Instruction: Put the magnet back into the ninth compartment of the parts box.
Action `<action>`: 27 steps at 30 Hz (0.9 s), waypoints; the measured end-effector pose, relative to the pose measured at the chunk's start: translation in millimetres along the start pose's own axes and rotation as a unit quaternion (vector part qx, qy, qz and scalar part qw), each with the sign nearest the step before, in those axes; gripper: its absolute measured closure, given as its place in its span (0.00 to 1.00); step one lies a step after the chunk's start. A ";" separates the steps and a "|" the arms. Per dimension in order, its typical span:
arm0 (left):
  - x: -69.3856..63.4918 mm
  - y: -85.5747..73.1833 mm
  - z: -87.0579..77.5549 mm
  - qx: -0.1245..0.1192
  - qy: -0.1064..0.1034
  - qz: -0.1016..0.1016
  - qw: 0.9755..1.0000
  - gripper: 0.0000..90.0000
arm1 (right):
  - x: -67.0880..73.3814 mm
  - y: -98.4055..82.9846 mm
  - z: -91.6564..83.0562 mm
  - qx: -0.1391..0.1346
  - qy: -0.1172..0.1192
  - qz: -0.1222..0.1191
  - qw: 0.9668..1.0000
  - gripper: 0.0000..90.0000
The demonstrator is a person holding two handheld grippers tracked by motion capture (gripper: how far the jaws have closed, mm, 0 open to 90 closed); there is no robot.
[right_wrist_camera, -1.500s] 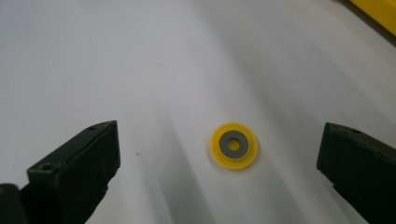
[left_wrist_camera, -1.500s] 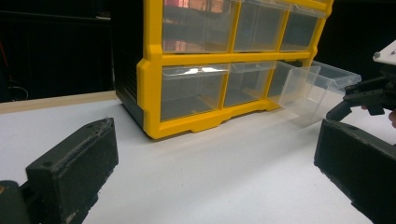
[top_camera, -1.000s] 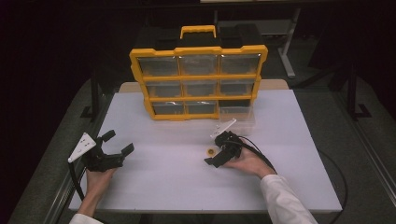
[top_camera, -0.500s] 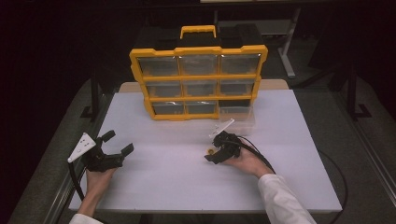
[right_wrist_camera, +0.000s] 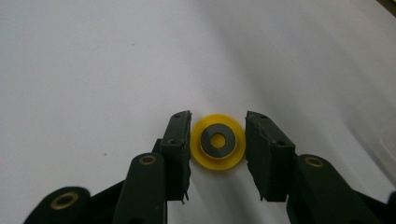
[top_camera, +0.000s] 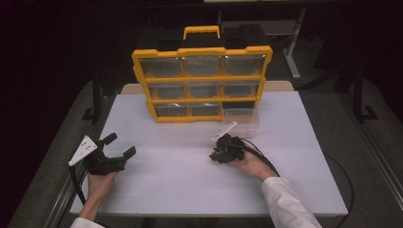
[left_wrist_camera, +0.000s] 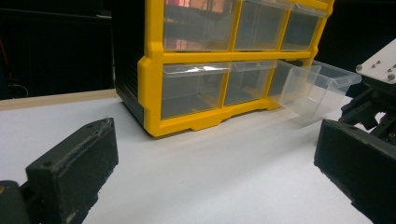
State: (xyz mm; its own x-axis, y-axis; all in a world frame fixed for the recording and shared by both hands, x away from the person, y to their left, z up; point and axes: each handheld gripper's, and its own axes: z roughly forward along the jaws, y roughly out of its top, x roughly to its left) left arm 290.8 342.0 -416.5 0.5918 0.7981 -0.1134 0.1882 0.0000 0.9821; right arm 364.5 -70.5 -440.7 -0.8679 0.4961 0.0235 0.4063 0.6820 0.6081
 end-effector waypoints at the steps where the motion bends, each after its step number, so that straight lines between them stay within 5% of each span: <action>1: 0.1 -0.1 0.1 0.000 0.000 0.000 1.000 0.00 | 0.2 -0.1 0.1 -0.001 0.000 -0.002 1.000 0.67; 27: 0.2 -0.4 0.3 0.001 0.000 -0.001 1.000 0.00 | -4.4 1.6 -27.0 -0.019 0.012 0.010 1.000 0.68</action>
State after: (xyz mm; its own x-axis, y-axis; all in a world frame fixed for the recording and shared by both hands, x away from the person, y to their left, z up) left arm 291.1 342.0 -416.9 0.5909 0.7984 -0.1159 0.1915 0.0008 0.9815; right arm 361.2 -86.1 -418.5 -0.8663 0.4965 0.0554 0.4137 0.6508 0.6367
